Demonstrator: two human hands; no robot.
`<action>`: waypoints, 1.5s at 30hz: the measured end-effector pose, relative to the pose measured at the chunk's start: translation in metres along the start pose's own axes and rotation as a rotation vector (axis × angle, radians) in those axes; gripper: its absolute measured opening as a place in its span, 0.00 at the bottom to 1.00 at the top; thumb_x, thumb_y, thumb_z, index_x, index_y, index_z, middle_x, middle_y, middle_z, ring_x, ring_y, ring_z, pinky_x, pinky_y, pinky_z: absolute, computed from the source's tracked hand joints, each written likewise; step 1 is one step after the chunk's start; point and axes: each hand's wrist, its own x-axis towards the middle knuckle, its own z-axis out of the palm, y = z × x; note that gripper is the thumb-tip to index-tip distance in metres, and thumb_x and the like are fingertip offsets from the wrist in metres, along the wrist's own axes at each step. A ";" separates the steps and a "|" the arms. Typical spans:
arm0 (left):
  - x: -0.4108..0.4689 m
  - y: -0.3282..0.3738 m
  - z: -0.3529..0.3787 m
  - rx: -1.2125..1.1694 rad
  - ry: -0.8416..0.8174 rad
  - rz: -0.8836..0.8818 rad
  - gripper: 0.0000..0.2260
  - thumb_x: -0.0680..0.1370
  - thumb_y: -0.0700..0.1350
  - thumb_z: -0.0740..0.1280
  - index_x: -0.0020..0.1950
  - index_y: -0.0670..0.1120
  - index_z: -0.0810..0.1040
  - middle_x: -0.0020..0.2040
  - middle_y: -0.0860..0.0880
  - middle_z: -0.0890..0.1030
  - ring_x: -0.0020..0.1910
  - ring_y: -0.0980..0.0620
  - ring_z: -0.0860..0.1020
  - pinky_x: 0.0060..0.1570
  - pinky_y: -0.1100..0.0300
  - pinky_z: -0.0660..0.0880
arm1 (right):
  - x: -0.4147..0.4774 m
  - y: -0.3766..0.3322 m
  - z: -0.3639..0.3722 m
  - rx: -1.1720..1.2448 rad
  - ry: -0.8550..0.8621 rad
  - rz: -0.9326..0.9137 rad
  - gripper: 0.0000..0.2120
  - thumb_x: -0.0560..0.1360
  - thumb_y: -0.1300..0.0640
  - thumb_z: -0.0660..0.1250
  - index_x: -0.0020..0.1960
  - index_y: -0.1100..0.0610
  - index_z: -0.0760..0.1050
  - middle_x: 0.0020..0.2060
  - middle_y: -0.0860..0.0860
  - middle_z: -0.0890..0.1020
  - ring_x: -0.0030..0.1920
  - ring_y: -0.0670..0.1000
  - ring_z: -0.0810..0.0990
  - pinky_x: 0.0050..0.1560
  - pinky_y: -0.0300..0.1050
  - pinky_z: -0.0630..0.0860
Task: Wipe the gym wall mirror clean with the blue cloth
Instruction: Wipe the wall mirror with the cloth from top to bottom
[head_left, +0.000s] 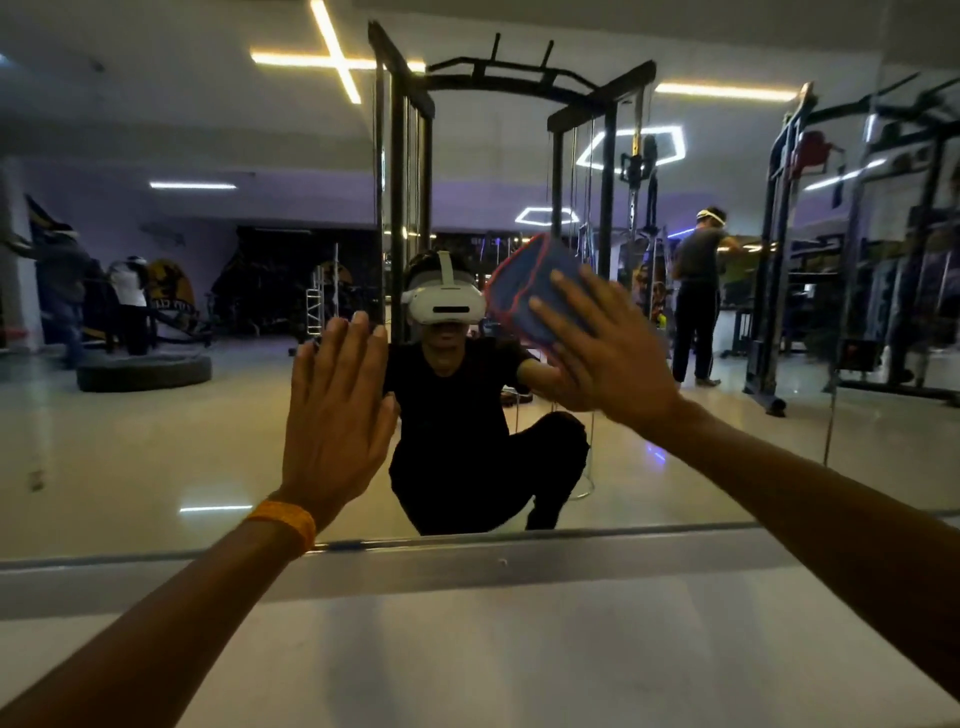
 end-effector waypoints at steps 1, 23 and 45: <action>0.001 -0.001 0.000 0.000 0.000 0.016 0.31 0.84 0.52 0.56 0.85 0.42 0.52 0.85 0.42 0.49 0.84 0.42 0.47 0.80 0.35 0.50 | 0.010 0.015 -0.006 0.011 0.036 0.178 0.30 0.86 0.37 0.51 0.82 0.52 0.59 0.80 0.60 0.62 0.81 0.62 0.55 0.82 0.61 0.50; 0.110 0.105 0.023 -0.065 0.018 0.089 0.32 0.84 0.53 0.55 0.85 0.43 0.52 0.86 0.44 0.49 0.85 0.47 0.44 0.82 0.42 0.44 | -0.026 0.079 -0.014 0.009 -0.012 -0.023 0.26 0.87 0.43 0.50 0.83 0.49 0.58 0.82 0.56 0.59 0.83 0.61 0.53 0.82 0.60 0.47; 0.167 0.213 0.065 -0.081 0.086 0.034 0.32 0.83 0.53 0.52 0.85 0.43 0.49 0.86 0.44 0.47 0.85 0.46 0.44 0.82 0.45 0.41 | -0.058 0.294 -0.065 0.029 0.196 0.464 0.26 0.88 0.42 0.43 0.83 0.40 0.40 0.83 0.55 0.53 0.83 0.57 0.46 0.80 0.67 0.50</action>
